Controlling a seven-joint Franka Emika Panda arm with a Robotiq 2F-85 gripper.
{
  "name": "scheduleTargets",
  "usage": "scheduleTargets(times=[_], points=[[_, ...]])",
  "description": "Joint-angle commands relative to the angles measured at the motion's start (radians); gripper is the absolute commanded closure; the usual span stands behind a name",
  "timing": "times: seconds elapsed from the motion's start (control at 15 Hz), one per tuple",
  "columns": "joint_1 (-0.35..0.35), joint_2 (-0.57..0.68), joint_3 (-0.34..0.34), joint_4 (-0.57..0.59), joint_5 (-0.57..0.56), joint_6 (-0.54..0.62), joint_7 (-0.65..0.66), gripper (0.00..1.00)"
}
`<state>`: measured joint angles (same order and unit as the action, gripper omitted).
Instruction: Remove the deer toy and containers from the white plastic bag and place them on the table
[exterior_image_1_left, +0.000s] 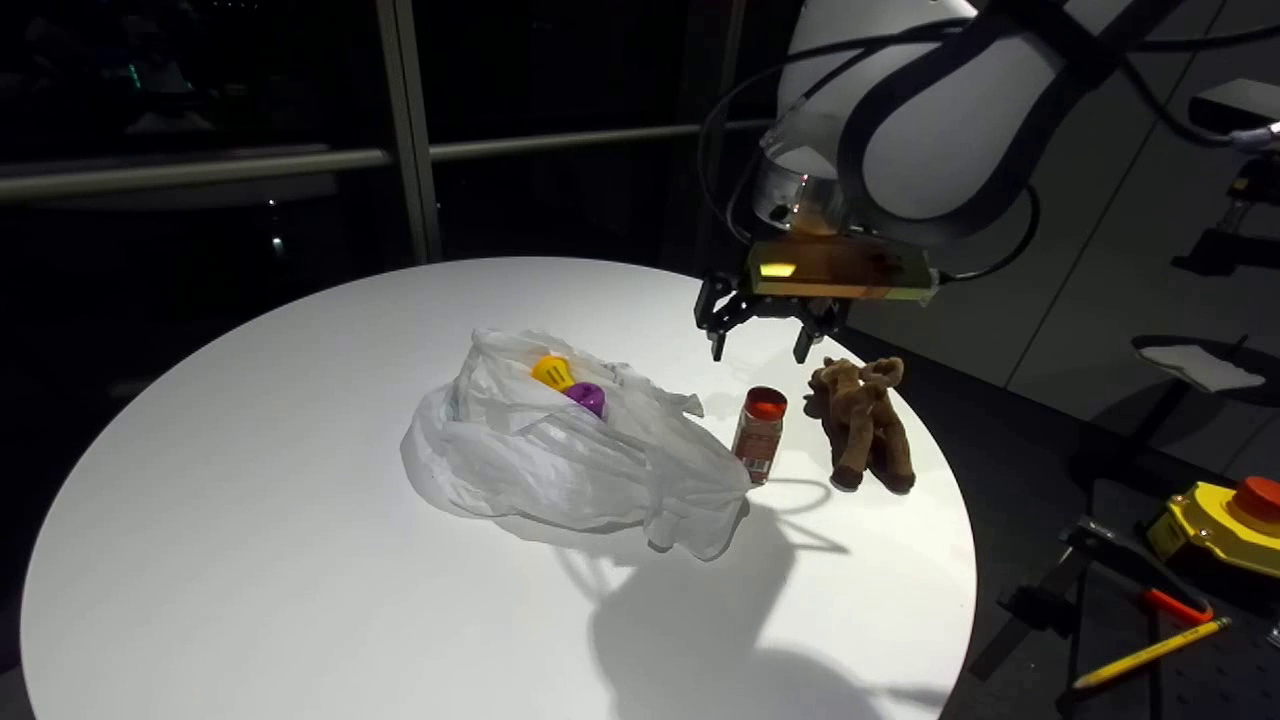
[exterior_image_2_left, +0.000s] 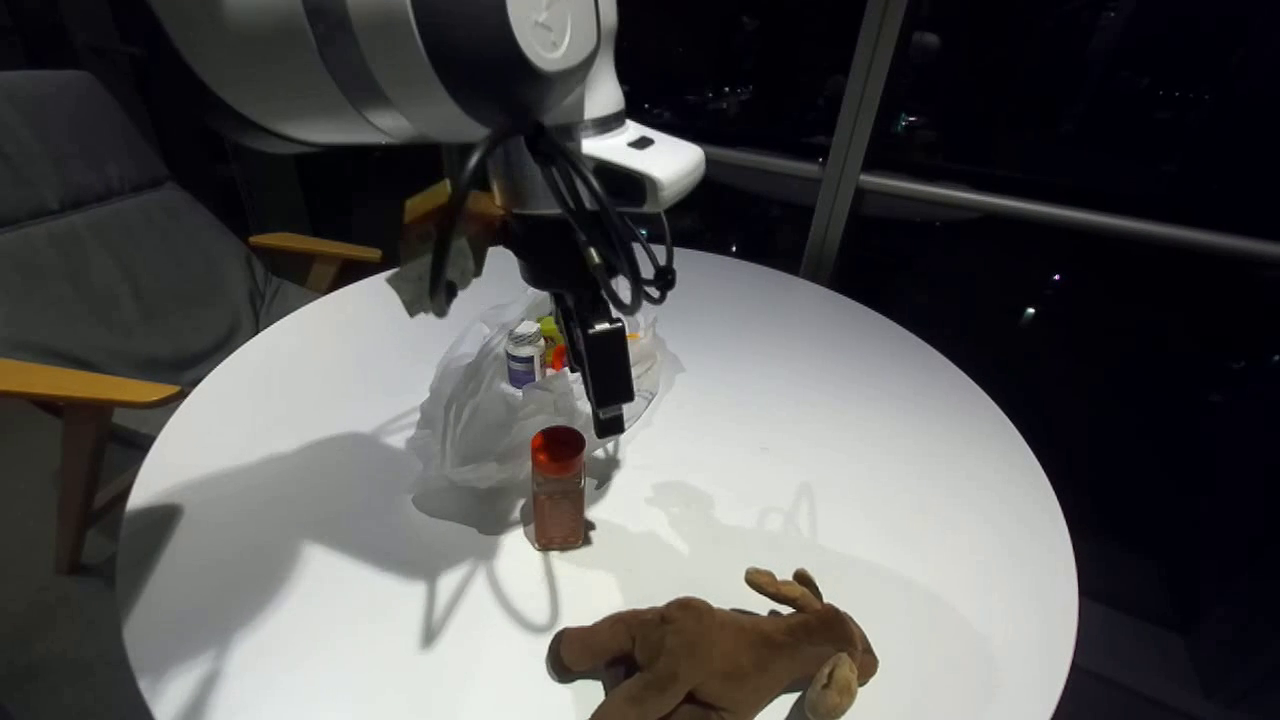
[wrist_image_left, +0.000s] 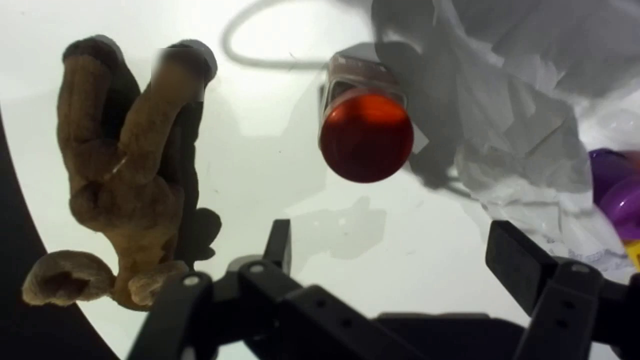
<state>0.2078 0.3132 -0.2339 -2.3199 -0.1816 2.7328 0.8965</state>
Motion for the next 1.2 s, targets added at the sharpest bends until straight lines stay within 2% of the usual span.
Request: scheduleTargets(times=[0.0,0.2,0.33,0.47,0.53,0.6,0.8,1.13], points=[[-0.075,-0.141,0.149,0.034,0.140,-0.245,-0.233,0.00],[-0.096,-0.168,0.218,0.156,0.265,-0.483,-0.401,0.00],[-0.098,-0.173,0.242,0.246,0.299,-0.636,-0.488,0.00],[-0.097,-0.170,0.261,0.303,0.317,-0.728,-0.574,0.00],[-0.097,-0.170,0.270,0.314,0.325,-0.749,-0.620,0.00],[-0.093,-0.180,0.259,0.266,0.290,-0.691,-0.529,0.00],[-0.092,-0.178,0.271,0.289,0.301,-0.724,-0.581,0.00],[-0.095,-0.173,0.271,0.289,0.301,-0.725,-0.597,0.00]])
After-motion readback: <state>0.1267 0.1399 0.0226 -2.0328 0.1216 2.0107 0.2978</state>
